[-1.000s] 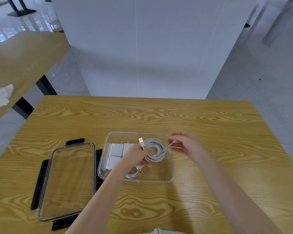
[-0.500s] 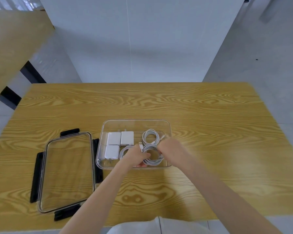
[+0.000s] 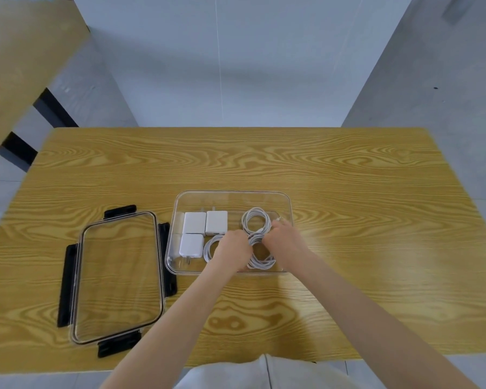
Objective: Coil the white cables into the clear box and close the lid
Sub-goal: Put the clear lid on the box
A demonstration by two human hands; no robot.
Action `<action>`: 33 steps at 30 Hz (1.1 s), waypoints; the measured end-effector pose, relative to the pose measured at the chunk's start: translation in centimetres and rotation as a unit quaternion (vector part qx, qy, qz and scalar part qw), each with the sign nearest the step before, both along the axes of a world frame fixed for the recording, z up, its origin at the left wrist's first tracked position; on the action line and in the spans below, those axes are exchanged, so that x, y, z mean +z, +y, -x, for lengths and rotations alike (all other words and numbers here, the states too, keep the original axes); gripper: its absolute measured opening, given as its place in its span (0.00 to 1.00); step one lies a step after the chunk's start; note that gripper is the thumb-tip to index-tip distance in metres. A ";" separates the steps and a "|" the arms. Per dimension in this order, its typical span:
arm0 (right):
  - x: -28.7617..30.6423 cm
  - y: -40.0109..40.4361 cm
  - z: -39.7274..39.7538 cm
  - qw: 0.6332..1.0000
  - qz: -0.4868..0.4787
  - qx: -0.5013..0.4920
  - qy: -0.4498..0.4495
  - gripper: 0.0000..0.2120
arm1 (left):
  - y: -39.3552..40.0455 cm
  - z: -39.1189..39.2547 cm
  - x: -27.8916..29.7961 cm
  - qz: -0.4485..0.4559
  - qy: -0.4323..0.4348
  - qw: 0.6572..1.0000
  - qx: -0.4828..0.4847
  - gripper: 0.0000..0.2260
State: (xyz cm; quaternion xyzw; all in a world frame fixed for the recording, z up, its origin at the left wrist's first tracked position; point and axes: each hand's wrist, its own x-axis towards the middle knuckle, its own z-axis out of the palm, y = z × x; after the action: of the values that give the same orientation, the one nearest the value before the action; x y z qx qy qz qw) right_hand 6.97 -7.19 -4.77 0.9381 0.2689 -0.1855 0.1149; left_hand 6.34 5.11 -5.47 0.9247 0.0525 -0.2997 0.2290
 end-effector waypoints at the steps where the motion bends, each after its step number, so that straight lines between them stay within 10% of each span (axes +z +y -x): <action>1: -0.2 0.0 0.0 1.000 -0.018 -0.019 0.009 0.11 | 0.2 0.1 0.1 0.004 -0.001 1.000 -0.002 0.12; 7: 1.0 1.3 -0.9 0.961 -0.250 -0.118 -0.005 0.11 | 2.6 0.3 2.3 0.051 -0.054 0.995 0.069 0.14; 15: 6.1 11.2 1.4 0.756 -0.590 -0.262 0.113 0.12 | 12.7 4.2 5.3 0.091 -0.313 0.900 0.289 0.13; 25: 0.9 23.1 5.0 0.862 -0.300 -0.256 0.318 0.27 | 24.4 10.7 -0.6 -0.030 -0.188 0.907 0.377 0.21; 33: -1.9 22.7 6.7 0.913 -0.205 -0.233 0.264 0.34 | 26.7 12.0 -3.8 -0.013 -0.119 0.896 0.428 0.21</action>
State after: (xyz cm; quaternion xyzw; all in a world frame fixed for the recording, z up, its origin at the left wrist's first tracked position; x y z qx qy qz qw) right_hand 0.26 15.53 -6.69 0.8941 0.0956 -0.3887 -0.2011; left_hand -5.63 31.86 -9.31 0.8443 0.4198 -0.0602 0.3275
